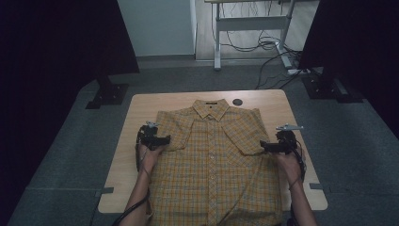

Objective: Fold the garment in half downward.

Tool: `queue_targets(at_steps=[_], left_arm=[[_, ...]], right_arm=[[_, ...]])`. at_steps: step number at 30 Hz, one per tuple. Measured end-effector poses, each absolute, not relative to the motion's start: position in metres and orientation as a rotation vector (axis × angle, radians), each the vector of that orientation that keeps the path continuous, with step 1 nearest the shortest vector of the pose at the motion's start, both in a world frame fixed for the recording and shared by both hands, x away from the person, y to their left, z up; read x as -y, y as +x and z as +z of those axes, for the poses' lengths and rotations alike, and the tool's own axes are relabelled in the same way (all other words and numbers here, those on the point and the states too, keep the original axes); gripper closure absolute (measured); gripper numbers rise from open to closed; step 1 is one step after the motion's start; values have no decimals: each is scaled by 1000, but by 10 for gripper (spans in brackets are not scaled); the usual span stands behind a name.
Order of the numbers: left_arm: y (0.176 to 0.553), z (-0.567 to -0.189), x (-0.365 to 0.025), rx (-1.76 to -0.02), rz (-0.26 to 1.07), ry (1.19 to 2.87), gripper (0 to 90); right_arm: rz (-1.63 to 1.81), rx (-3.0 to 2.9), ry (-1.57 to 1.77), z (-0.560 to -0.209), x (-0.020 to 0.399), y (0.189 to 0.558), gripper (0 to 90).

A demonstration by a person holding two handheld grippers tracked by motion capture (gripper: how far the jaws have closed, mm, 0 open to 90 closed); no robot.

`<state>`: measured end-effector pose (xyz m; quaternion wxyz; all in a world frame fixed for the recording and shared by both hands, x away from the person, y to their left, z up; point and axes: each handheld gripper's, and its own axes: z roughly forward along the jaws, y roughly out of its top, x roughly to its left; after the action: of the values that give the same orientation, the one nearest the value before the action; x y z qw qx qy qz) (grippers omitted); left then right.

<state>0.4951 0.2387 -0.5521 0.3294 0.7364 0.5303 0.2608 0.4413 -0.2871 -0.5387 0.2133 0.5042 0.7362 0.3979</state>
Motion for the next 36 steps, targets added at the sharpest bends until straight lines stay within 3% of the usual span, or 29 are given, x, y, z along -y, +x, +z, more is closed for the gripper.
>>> queue_targets(at_steps=[18, 22, 27, 29, 30, 31, 35, 36], left_arm=[[498, -552, -241, -1357, 650, 1939, 95], [500, -551, -246, -1348, 629, 1919, 104], [499, -551, -245, -1337, 670, 1936, 177], [497, -551, -245, -1322, 671, 1922, 304], [496, -551, -244, -1316, 672, 1914, 451], [495, -550, -243, -1305, 668, 1912, 451], [493, -550, -239, -1260, 592, 1909, 813], [493, -550, -240, -1264, 575, 1905, 831]], right_arm=[[1099, -2050, 1408, -555, 274, 485, 76], [1055, -2064, 1403, -561, 272, 489, 108], [1033, -2079, 1375, -566, 271, 490, 201], [1049, -2107, 1341, -564, 268, 487, 365], [1065, -2117, 1333, -563, 265, 484, 527], [1065, -2117, 1333, -563, 265, 484, 527], [1135, -2170, 1361, -561, 262, 481, 808], [1136, -2174, 1370, -560, 262, 481, 816]])
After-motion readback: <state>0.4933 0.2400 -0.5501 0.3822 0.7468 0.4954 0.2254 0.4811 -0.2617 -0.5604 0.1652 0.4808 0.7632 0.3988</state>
